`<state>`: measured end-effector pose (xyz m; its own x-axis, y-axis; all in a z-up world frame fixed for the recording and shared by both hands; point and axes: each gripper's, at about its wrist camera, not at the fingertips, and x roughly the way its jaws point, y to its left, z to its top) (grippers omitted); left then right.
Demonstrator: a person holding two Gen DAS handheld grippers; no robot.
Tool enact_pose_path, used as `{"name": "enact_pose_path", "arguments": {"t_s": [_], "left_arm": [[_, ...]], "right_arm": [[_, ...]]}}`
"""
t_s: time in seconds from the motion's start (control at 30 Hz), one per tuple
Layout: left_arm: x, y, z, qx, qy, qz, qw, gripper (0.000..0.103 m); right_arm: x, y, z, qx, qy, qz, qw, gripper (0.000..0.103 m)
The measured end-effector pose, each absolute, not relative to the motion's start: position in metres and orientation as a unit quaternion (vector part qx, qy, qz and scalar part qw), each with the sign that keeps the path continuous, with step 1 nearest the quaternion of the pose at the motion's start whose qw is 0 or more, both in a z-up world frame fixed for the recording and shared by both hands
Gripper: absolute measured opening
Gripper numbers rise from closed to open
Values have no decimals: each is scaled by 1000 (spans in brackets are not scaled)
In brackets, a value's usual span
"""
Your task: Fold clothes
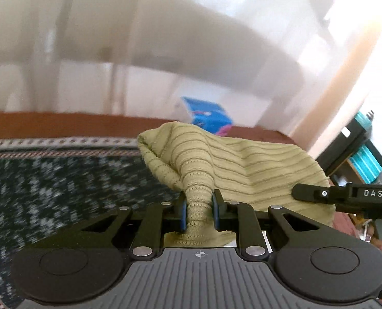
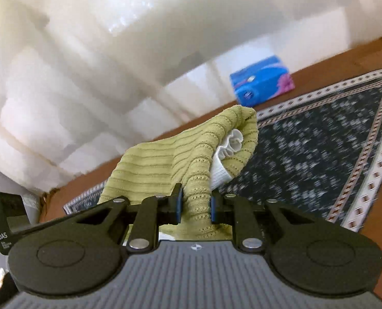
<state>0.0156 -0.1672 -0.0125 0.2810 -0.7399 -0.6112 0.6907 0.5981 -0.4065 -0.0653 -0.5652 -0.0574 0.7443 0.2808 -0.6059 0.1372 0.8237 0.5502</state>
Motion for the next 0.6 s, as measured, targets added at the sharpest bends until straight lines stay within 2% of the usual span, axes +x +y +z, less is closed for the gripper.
{"name": "enact_pose_path", "arguments": {"t_s": [0.33,0.6], "left_arm": [[-58,-320,1,-39,381,-452,805,16],[-109,-456,-18,-70,415,-430,799,16]], "right_arm": [[-95,-732,-52,305,322,67,894,22],[-96,-887,-48,287,355,85,886,22]]}}
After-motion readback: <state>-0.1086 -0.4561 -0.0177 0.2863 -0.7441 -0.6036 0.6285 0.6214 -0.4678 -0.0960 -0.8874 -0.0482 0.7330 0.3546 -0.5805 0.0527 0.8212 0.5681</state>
